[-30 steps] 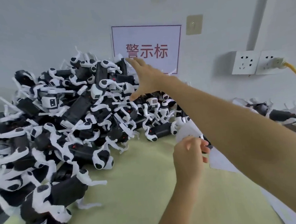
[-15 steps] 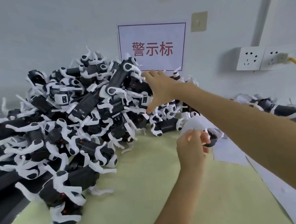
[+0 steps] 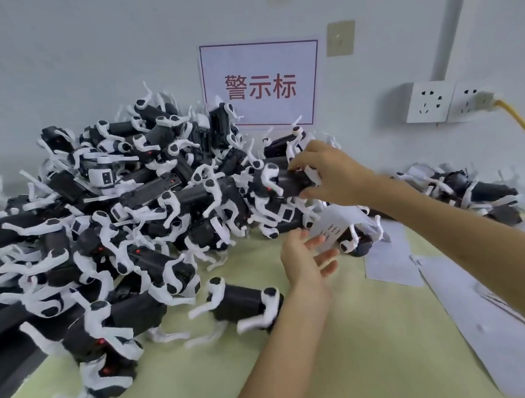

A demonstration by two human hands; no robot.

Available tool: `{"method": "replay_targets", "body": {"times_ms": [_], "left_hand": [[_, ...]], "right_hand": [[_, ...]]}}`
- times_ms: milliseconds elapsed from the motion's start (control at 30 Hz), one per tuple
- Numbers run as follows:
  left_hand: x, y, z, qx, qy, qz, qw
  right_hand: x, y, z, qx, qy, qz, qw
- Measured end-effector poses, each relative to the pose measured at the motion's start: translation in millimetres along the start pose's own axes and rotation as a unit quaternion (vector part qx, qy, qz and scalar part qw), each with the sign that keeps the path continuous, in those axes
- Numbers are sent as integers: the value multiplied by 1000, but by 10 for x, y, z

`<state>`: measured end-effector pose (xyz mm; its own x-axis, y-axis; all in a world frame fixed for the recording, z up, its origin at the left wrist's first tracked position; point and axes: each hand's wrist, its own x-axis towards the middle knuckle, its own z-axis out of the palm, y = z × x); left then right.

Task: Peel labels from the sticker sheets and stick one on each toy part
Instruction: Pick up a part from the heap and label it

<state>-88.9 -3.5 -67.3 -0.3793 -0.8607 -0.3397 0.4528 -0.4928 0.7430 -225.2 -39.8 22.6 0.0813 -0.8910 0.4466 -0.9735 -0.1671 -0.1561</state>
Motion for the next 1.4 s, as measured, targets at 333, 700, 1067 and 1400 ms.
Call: {"method": "replay_targets", "body": {"times_ms": [333,700,1067,1400], "left_hand": [[-53,-69,47,109,-178,-40,977],[-176,-131,56,157,-375,-98,908],[-104,-137,91,46,-236,52,969],[-104,-209,80,136,-206,139,959]], "right_hand": [[-1111,224,-375,176,116,158,965],[-1840,9,-26,225,204,82,949],[-1881,-95,1,386,139,186,893],[-1852,-122,75,375,141,210,892]]}}
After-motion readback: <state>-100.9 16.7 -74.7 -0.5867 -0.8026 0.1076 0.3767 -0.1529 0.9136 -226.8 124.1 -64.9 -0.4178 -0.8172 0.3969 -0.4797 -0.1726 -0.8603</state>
